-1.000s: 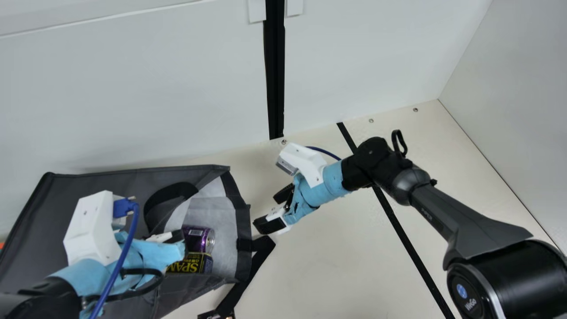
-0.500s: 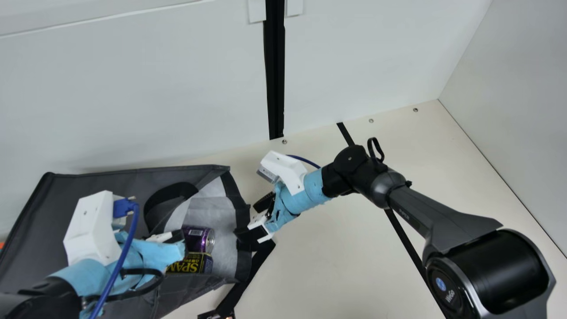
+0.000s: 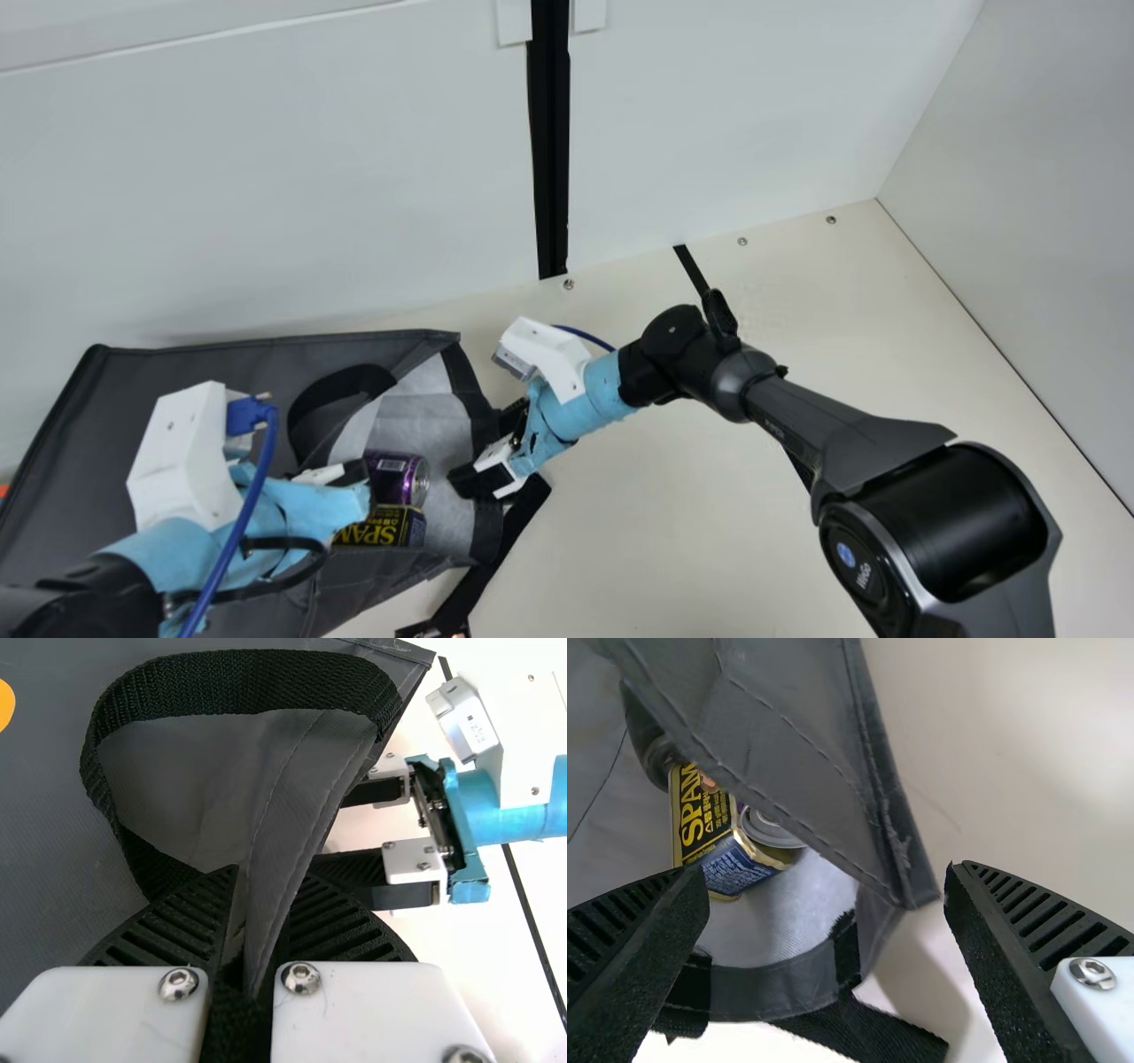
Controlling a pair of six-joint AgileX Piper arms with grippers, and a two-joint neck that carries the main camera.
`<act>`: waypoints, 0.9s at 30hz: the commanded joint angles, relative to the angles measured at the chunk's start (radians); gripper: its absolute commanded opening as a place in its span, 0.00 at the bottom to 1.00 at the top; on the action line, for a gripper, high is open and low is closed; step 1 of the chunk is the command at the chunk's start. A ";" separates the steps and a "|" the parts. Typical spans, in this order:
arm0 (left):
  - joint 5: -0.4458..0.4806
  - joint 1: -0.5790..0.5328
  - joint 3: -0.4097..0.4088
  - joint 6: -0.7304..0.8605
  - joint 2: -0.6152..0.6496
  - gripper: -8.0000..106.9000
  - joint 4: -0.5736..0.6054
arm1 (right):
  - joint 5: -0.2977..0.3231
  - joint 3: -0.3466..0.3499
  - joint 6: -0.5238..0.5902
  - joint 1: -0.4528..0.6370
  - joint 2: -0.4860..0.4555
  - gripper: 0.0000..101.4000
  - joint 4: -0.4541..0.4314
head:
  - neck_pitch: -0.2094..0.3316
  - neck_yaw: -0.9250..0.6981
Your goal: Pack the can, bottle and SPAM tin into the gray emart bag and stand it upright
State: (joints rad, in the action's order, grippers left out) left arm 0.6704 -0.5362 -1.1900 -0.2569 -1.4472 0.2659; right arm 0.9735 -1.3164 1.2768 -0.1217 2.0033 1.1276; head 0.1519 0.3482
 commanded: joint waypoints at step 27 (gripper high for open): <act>0.000 0.000 0.000 0.000 0.000 0.00 0.000 | 0.003 0.008 0.090 -0.082 0.072 0.34 0.090 | 0.023 0.001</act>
State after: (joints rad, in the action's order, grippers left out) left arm 0.6704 -0.5362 -1.1900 -0.2569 -1.4472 0.2659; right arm 0.9656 -1.3069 1.3663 -0.2026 2.0739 1.2117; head 0.1519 0.3467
